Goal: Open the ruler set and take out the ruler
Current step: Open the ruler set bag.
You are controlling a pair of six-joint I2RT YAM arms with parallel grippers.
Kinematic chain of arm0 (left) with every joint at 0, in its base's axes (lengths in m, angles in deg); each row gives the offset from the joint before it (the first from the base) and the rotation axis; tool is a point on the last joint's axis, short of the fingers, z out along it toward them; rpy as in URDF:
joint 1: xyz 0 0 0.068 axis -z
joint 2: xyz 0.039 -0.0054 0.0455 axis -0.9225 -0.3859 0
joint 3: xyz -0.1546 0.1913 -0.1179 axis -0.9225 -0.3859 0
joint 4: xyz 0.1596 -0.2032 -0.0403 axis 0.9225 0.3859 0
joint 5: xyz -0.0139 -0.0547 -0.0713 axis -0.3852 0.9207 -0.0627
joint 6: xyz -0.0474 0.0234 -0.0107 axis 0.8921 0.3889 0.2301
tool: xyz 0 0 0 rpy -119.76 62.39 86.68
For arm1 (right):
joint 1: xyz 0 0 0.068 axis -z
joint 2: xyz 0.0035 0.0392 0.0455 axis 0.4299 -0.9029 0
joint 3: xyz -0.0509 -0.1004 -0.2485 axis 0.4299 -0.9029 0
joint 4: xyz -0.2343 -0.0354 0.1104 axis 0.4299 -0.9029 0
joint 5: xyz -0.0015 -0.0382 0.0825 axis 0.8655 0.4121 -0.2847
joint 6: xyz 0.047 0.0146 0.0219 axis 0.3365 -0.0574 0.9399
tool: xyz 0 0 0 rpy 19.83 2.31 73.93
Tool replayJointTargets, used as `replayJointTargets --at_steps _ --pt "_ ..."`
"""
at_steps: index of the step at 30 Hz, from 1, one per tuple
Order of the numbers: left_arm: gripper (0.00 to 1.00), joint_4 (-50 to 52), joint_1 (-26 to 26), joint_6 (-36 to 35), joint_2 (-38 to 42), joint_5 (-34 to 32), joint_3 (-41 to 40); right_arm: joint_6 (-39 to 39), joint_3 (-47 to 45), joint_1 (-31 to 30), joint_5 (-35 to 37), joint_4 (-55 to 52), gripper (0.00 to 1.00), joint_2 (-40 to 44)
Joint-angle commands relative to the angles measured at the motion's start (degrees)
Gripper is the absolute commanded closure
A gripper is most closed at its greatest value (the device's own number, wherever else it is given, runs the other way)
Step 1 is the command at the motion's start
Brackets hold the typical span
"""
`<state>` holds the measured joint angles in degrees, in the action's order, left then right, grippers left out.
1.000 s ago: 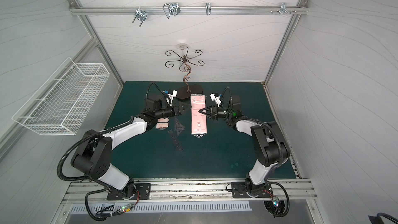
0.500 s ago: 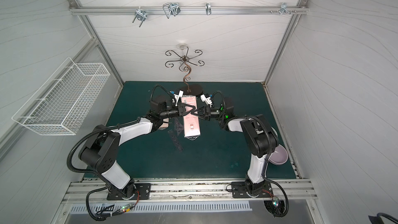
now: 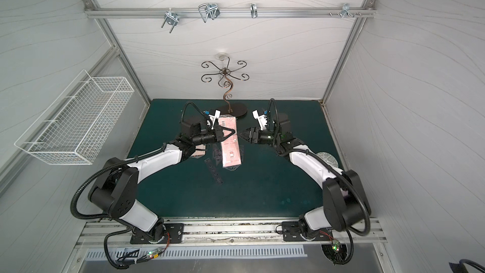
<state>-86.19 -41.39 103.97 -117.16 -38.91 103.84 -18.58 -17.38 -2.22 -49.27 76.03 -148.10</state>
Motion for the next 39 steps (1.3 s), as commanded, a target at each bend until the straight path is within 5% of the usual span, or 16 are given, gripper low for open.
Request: replayJointTargets --at_steps 1,6,11,17,25,32,39 --pt "1.0 -2.5 -0.5 0.4 0.9 -0.3 0.9 -15.5 1.0 -4.8 14.3 -13.6 0.31 2.0" --pt "1.0 -6.4 -0.7 3.9 -0.2 1.1 1.3 -12.8 1.3 -5.0 8.4 -11.7 0.27 -0.7" --pt "1.0 -2.0 -0.7 3.1 0.4 -0.9 2.2 -26.3 1.8 -18.8 37.4 -16.5 0.25 2.9" --pt "1.0 -2.4 -0.7 4.0 0.2 -0.1 2.3 -26.8 2.1 -20.4 49.1 -15.2 0.36 -0.2" --pt "1.0 -3.2 -0.7 4.6 0.1 0.9 1.5 -26.8 4.5 -20.3 50.5 -14.3 0.65 -3.7" --pt "1.0 -6.7 -0.6 6.9 -1.3 2.7 0.7 -27.9 5.7 -20.3 50.9 -12.2 0.65 -5.0" --pt "1.0 -5.5 -0.5 6.0 -1.3 2.8 0.8 -28.9 6.8 -20.2 50.4 -11.9 1.0 -5.3"
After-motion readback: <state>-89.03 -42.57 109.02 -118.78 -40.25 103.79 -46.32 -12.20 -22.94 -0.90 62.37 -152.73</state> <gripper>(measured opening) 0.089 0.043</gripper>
